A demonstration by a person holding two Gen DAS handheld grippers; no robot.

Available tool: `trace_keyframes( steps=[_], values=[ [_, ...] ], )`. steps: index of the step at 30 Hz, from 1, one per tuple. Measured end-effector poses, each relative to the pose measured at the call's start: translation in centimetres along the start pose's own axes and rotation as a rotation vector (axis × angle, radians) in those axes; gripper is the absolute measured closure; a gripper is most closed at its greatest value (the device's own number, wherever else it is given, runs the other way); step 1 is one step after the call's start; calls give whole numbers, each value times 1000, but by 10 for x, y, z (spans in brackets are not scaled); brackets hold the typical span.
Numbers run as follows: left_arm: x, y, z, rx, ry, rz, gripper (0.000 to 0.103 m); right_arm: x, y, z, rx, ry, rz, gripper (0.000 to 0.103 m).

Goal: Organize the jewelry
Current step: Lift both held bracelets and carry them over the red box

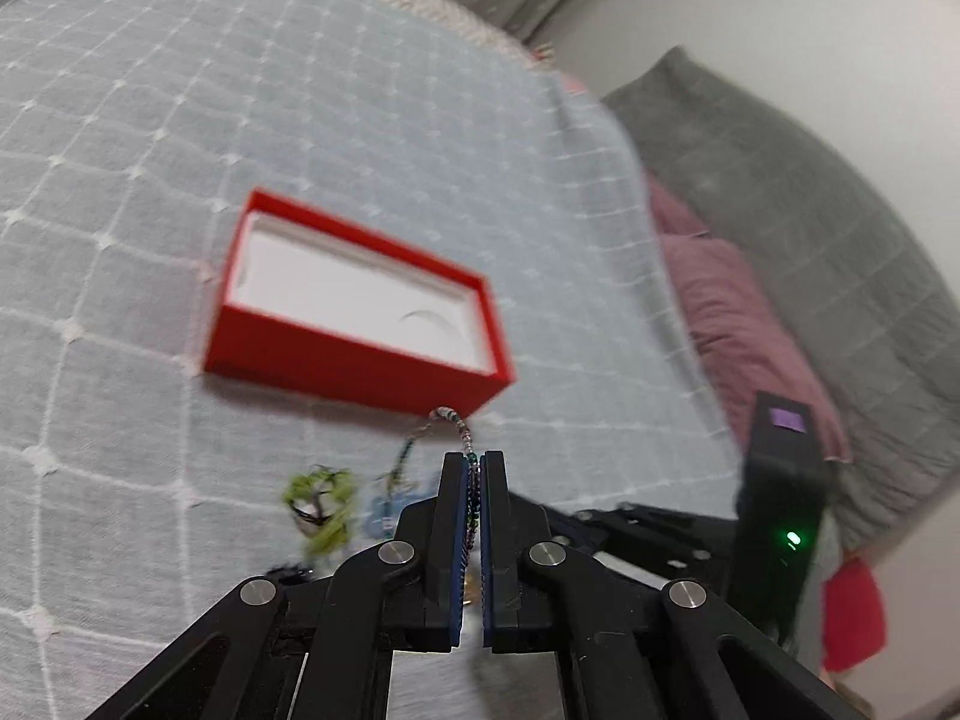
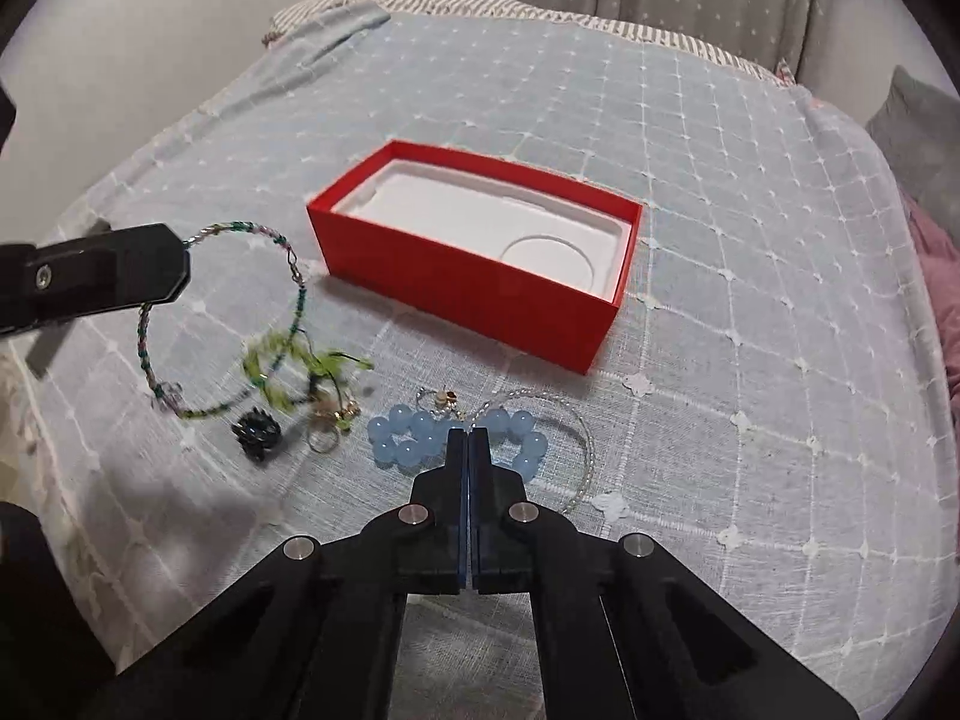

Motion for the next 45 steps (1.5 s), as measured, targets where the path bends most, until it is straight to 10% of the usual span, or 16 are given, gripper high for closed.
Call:
trace_keyframes(
  steps=[18,25,33,37,40,45],
  values=[
    [-7,-34,-4,-33,-41,-34,103,11,-17,34,-65,-151,-21,103],
    [-15,-49,-9,-31,-43,-41,103,29,11,5,13,28,188,101],
    [-13,-63,-17,-31,-37,-37,103,30,18,-9,52,38,202,69],
    [-6,-63,-18,-26,-45,-21,103,24,22,-25,103,67,197,71],
    [-4,-61,-18,-25,-50,-22,103,19,22,-26,104,107,205,97],
    [-2,-61,-17,-31,-54,-25,103,19,11,1,34,53,159,99]
  ],
)
Point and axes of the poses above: each gripper's, at about its wrist camera, not at the fingertips, and z roughly against the way its jaws point, x to its left, y to its underside, the point moved 10 cm from there along -z, roughly the way its jaws point, and after that the axes turned 2 degrees about z, right-handed, at the moved point
